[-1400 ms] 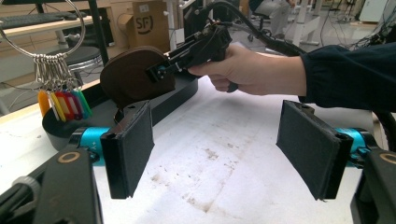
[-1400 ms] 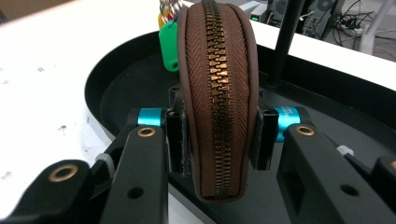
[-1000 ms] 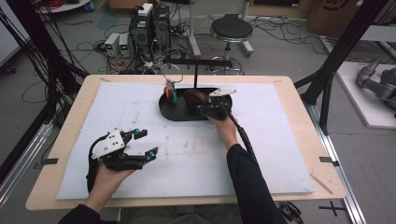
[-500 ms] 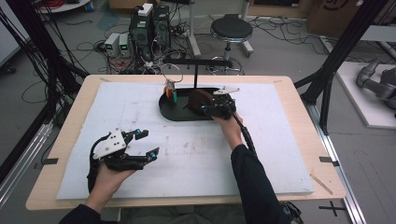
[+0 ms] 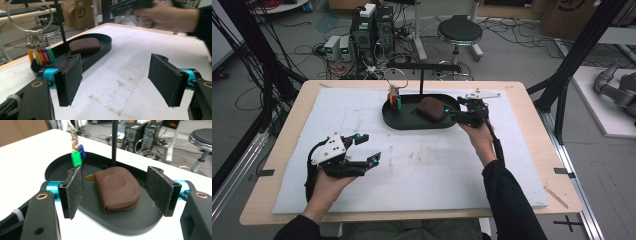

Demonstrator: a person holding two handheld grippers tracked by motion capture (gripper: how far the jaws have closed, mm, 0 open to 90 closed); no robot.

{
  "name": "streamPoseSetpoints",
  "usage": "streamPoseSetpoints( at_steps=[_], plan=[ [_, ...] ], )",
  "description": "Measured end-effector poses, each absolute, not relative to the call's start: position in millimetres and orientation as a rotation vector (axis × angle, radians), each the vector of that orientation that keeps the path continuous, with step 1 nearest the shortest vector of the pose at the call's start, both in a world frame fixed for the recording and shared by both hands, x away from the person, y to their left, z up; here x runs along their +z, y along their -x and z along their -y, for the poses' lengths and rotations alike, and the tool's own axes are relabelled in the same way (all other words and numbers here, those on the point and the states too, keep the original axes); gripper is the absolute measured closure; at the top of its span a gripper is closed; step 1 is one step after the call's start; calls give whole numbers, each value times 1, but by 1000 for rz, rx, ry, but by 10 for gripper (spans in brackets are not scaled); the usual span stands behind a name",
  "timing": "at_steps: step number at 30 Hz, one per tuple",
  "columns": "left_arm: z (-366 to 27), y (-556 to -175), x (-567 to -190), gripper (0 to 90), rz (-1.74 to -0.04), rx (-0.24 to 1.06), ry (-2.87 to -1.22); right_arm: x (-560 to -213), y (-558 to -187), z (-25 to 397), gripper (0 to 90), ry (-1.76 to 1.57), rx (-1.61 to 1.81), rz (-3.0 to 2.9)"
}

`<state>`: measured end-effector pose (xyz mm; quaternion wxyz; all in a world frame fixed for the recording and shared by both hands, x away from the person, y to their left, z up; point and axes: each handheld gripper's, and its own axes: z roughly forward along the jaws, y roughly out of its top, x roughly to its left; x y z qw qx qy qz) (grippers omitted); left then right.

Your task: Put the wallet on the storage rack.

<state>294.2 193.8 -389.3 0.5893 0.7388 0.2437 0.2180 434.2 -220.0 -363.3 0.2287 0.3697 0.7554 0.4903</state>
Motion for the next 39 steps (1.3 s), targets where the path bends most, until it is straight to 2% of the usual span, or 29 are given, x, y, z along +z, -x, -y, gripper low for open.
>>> streamPoseSetpoints(
  at_steps=[8,20,29,39],
  plan=[
    [-202,-305,-393,269,-631,539,-1711,-356,-393,261,304,-1007,1385,-2048],
    [-211,-309,-395,269,-710,629,-1710,-377,-348,300,269,-1029,1428,-2010],
    [-222,-310,-401,269,-763,658,-1705,-393,-337,318,253,-1057,1430,-2014],
    [-231,-308,-404,269,-790,676,-1699,-399,-344,322,215,-1077,1427,-2033]
  ],
)
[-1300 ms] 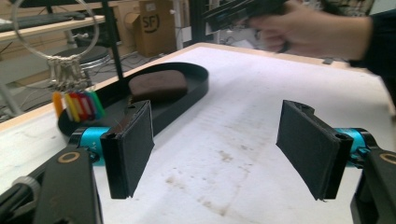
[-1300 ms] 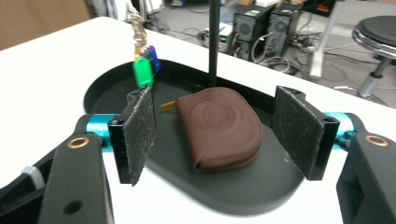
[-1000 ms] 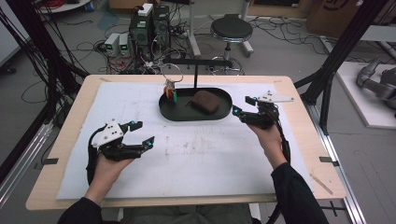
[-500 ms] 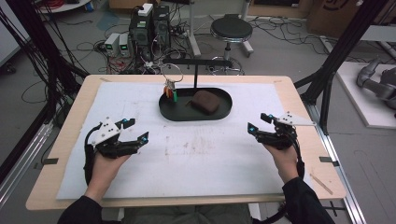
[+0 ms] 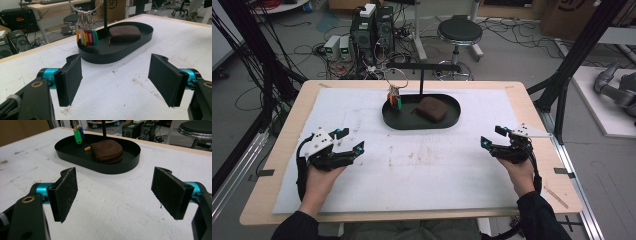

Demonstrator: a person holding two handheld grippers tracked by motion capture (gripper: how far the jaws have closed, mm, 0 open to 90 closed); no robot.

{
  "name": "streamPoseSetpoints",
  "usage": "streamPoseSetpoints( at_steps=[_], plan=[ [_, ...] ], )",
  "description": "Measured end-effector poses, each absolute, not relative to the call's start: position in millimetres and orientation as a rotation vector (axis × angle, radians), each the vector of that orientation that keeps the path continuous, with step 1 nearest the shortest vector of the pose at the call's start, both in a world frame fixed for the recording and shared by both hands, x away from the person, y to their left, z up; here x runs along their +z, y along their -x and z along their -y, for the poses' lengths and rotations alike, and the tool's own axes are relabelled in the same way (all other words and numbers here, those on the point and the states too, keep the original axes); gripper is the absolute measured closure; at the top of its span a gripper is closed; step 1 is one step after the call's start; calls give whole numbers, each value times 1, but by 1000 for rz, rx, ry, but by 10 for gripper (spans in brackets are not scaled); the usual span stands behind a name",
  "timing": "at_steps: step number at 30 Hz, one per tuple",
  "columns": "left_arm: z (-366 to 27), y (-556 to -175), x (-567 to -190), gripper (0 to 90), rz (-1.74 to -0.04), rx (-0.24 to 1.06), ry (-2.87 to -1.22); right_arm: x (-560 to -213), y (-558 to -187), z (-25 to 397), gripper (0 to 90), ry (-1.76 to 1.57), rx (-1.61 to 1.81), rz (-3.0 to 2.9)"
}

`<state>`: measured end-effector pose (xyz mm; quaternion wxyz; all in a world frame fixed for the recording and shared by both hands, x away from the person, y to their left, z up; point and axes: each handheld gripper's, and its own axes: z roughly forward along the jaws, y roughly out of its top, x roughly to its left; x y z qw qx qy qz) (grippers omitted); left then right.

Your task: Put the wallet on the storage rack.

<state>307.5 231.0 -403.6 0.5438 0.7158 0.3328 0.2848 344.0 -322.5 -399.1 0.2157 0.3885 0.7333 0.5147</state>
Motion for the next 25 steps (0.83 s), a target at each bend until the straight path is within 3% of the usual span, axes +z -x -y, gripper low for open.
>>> streamPoseSetpoints(
  at_steps=[25],
  plan=[
    [-231,-310,-398,269,-784,669,-1698,-400,-348,326,210,-1086,1438,-2032]
  ],
)
